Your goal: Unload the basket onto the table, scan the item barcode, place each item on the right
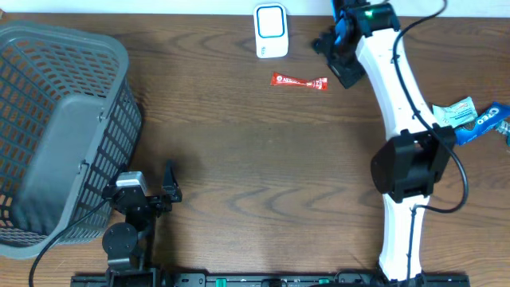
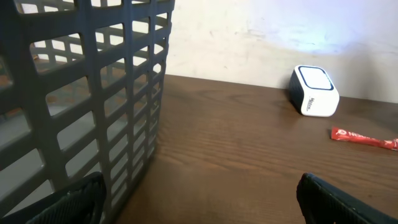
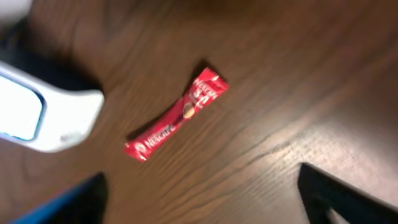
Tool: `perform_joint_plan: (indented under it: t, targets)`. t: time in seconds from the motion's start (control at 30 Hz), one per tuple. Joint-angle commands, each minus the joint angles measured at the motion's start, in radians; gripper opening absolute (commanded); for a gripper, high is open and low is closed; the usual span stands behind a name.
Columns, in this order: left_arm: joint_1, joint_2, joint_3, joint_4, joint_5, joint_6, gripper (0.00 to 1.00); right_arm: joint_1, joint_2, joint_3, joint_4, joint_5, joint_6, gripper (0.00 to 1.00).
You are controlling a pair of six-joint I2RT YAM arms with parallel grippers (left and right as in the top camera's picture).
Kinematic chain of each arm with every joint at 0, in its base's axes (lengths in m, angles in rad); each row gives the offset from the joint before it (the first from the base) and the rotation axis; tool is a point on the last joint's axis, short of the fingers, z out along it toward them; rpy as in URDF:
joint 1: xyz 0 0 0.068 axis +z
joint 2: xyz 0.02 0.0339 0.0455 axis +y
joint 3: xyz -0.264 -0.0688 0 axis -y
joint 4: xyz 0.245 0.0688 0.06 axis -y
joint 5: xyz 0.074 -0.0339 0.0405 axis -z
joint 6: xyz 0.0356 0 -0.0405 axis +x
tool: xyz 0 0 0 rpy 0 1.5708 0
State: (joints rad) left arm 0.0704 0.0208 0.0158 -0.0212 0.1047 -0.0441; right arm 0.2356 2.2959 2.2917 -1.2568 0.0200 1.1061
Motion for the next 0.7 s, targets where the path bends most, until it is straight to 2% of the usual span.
perform_joint_plan:
  t: [0.0, 0.07, 0.1, 0.2, 0.33, 0.4, 0.47, 0.57, 0.67]
  targets:
    - [0.005, -0.001, -0.012, -0.039, 0.017, 0.018, 0.98, 0.015, 0.085, 0.004, 0.029, -0.101, -0.104, 0.98]
    - [0.005, -0.001, -0.012, -0.039, 0.017, 0.018, 0.98, 0.016, 0.125, 0.004, 0.116, -0.146, -0.204, 0.91]
    - [0.005, -0.001, -0.012, -0.039, 0.017, 0.018, 0.98, 0.016, 0.140, 0.004, 0.157, -0.166, -0.282, 0.90]
    - [0.005, -0.001, -0.012, -0.039, 0.017, 0.018, 0.98, 0.012, 0.167, 0.004, 0.216, -0.171, -0.603, 0.93]
    - [0.005, -0.001, -0.012, -0.039, 0.017, 0.018, 0.98, 0.006, 0.167, 0.004, 0.204, -0.166, -1.070, 0.94]
    - [0.005, -0.001, -0.012, -0.039, 0.017, 0.018, 0.98, 0.007, 0.168, 0.004, 0.197, -0.130, -1.253, 0.96]
    - [0.005, -0.001, -0.012, -0.039, 0.017, 0.018, 0.98, 0.009, 0.170, 0.004, 0.199, -0.091, -1.372, 0.98]
    - [0.005, -0.001, -0.012, -0.039, 0.017, 0.018, 0.98, 0.011, 0.180, 0.004, 0.198, -0.135, -1.517, 0.98]
    - [0.005, -0.001, -0.012, -0.039, 0.017, 0.018, 0.98, 0.020, 0.204, 0.003, 0.192, -0.142, -1.592, 0.90]
